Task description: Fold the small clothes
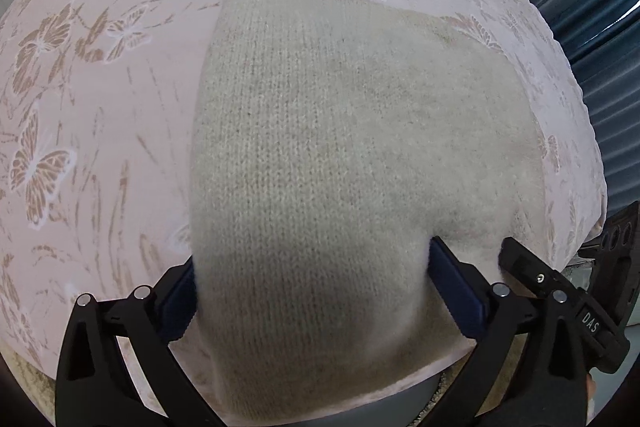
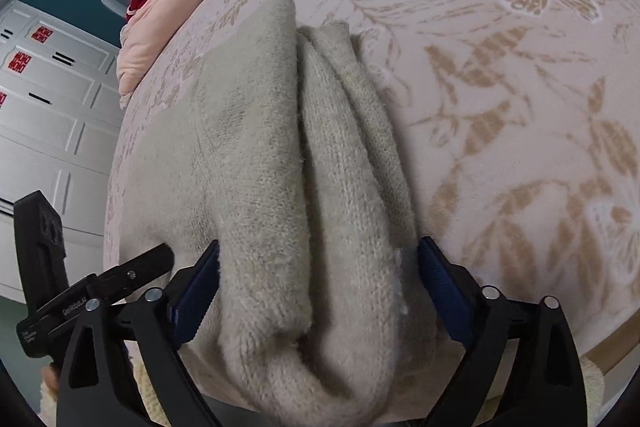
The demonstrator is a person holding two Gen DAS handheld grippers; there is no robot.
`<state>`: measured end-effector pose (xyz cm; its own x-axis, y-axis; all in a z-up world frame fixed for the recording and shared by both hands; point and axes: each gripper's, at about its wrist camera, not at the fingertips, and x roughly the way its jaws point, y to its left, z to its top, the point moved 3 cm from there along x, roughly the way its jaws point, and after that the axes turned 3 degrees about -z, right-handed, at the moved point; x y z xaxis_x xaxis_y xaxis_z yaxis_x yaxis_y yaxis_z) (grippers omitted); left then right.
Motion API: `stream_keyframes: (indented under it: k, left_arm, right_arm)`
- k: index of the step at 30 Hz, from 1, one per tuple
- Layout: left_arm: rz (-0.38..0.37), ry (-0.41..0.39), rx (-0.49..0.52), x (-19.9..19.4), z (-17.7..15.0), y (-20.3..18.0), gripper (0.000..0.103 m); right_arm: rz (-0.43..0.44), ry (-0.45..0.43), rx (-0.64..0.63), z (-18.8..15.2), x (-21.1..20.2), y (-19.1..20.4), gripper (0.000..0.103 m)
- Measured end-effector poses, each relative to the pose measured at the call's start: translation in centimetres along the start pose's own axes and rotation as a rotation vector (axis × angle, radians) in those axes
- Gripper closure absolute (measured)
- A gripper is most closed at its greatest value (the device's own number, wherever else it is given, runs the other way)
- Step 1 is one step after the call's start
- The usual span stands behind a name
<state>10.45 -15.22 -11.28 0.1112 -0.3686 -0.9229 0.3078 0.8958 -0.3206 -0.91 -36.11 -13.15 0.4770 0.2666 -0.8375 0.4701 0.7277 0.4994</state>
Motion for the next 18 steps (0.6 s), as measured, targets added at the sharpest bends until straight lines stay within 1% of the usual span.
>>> stream_keyframes:
  k: [1,5,7,9,11,12,13,14,15,16,17,18]
  left_arm:
    - [-0.023,0.008,-0.012,0.4,0.1,0.2,0.005]
    - [-0.128,0.040,-0.067,1.9,0.5,1.1,0.005]
    - [-0.173,0.043,-0.094,2.5,0.7,1.5,0.005]
    - [-0.198,0.042,-0.099,2.7,0.9,1.7,0.005]
    - [-0.204,0.048,-0.094,2.5,0.8,1.6,0.005]
    - [-0.209,0.047,-0.092,2.1,0.7,1.5,0.005]
    - [-0.212,0.046,-0.087,1.8,0.7,1.3,0.007]
    - [-0.213,0.036,-0.080,1.2,0.5,1.1,0.015]
    - [-0.211,0.021,-0.064,0.4,0.2,0.9,0.024]
    - [-0.215,0.008,-0.044,-0.4,0.0,0.7,0.030]
    - [-0.226,-0.003,-0.033,-1.2,-0.3,0.5,0.038]
    - [-0.233,-0.009,-0.025,-2.2,-0.7,0.3,0.043]
  right_arm:
    - [0.008,-0.002,0.007,0.1,0.2,0.0,0.005]
    - [-0.005,-0.018,-0.013,0.8,1.0,0.4,0.005]
    - [0.002,-0.028,-0.011,1.1,1.4,0.5,0.005]
    - [0.015,-0.036,0.003,1.6,1.5,0.5,0.005]
    - [0.022,-0.033,0.020,1.9,1.5,0.5,0.005]
    - [0.031,-0.031,0.023,2.1,1.3,0.4,0.009]
    - [0.053,-0.026,0.026,2.1,1.2,0.5,0.020]
    - [0.093,-0.008,0.033,2.1,0.9,0.6,0.041]
    - [0.108,-0.002,0.048,2.0,0.4,0.6,0.054]
    - [0.118,-0.009,0.056,1.9,-0.3,0.7,0.059]
    - [0.138,-0.021,0.053,1.8,-1.3,0.8,0.064]
    - [0.157,-0.036,0.046,1.5,-2.3,1.1,0.065]
